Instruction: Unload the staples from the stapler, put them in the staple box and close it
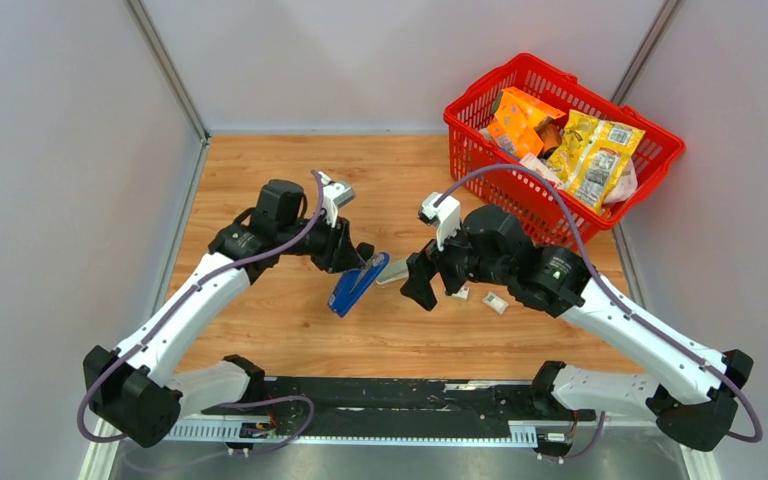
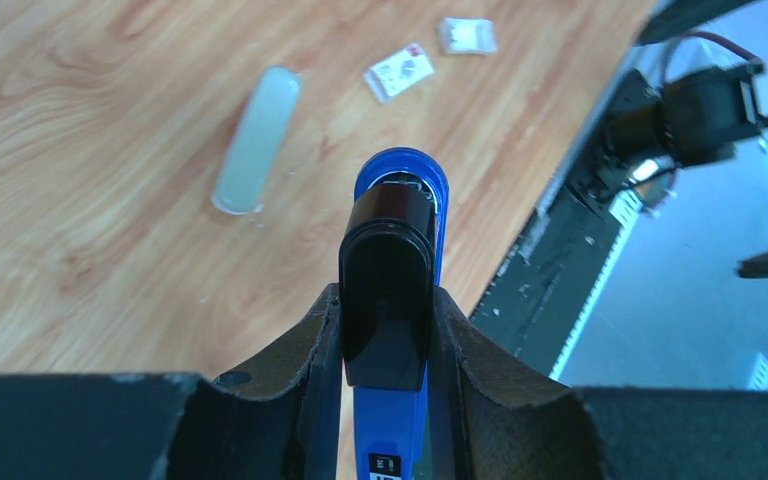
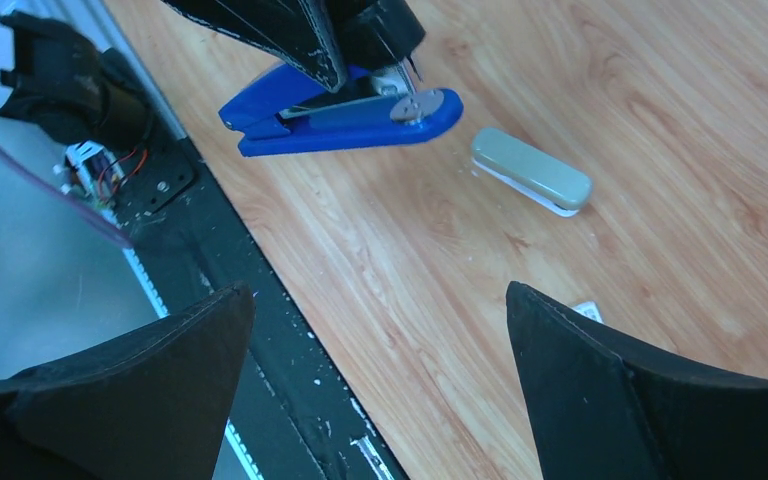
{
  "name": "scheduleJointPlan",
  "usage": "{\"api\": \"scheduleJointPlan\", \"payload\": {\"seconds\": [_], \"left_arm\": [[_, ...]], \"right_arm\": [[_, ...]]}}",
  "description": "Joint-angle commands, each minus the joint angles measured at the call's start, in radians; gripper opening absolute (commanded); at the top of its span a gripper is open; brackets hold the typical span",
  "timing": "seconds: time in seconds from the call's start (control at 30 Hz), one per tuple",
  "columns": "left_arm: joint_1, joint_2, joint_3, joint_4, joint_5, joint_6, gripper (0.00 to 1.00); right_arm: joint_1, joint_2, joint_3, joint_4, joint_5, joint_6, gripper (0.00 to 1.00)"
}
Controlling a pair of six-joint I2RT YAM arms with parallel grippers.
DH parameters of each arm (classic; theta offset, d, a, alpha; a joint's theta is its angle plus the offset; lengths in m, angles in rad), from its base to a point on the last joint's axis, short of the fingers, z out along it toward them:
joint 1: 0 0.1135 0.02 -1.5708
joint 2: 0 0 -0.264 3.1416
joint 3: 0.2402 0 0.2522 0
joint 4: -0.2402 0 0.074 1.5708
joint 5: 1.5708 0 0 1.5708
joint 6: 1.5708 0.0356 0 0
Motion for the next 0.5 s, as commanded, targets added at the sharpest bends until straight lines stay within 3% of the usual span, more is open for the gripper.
{"api": "scheduleJointPlan", "payload": {"seconds": [0.0,0.23,0.47], "left_arm": [[-0.031,-0.084,-0.003,0.052,0.187,0.035,0.0],[-0.056,-0.154,-0.045,0.042,0.29,0.05,0.0],[-0.082,-0.174,-0.043,0.009,0.359,0.078,0.0]], "right_arm": [[0.01,0.014,0.048,0.029,-0.15,-0.06,1.0],[0.013,0.021,0.063,0.058,-0.272,-0.106,0.99],[0.012,0.083,0.12,0.057,-0.368,-0.126,0.91]]}}
